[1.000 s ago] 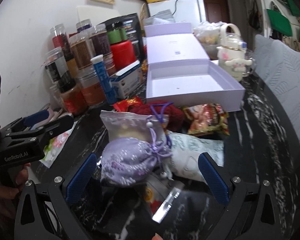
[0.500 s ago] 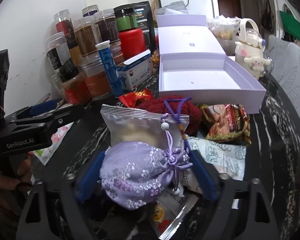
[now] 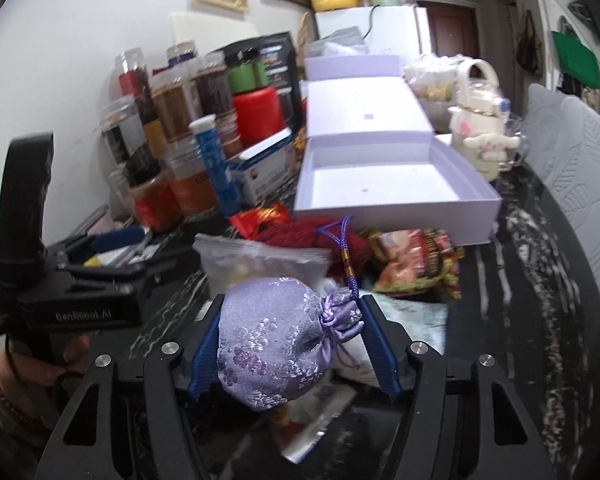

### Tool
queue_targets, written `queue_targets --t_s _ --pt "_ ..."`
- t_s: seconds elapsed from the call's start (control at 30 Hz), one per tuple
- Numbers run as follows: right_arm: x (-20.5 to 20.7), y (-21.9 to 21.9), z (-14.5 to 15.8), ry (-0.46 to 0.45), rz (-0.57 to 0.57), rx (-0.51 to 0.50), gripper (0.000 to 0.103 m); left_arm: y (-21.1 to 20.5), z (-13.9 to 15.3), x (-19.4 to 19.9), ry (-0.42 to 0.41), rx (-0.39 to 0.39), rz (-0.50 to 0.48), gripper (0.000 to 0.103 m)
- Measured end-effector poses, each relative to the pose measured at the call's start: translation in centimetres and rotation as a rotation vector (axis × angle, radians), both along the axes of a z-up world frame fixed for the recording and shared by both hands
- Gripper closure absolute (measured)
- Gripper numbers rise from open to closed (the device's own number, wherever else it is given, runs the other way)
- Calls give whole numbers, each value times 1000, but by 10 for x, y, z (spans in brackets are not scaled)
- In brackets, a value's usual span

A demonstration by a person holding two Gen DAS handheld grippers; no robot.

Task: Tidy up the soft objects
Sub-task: 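Grasp the purple brocade sachet with the right tool while the left tool grasps the clear zip bag, then carry the purple sachet with the right tool while the left tool carries the zip bag over the lavender box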

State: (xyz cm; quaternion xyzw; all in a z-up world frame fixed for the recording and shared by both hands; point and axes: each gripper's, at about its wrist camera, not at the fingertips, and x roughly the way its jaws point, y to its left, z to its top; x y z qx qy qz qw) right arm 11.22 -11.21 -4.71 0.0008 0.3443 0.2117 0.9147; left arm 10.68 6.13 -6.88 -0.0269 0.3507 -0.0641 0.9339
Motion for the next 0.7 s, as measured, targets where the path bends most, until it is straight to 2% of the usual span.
queue_targets --t_s 0.43,0.7 --pt "0 -48 2 1 -124 6 39 -48 -8 9 46 -39 -156 0" --pt "2 -62 -2 17 -151 20 39 -72 -24 22 97 -26 -184 1"
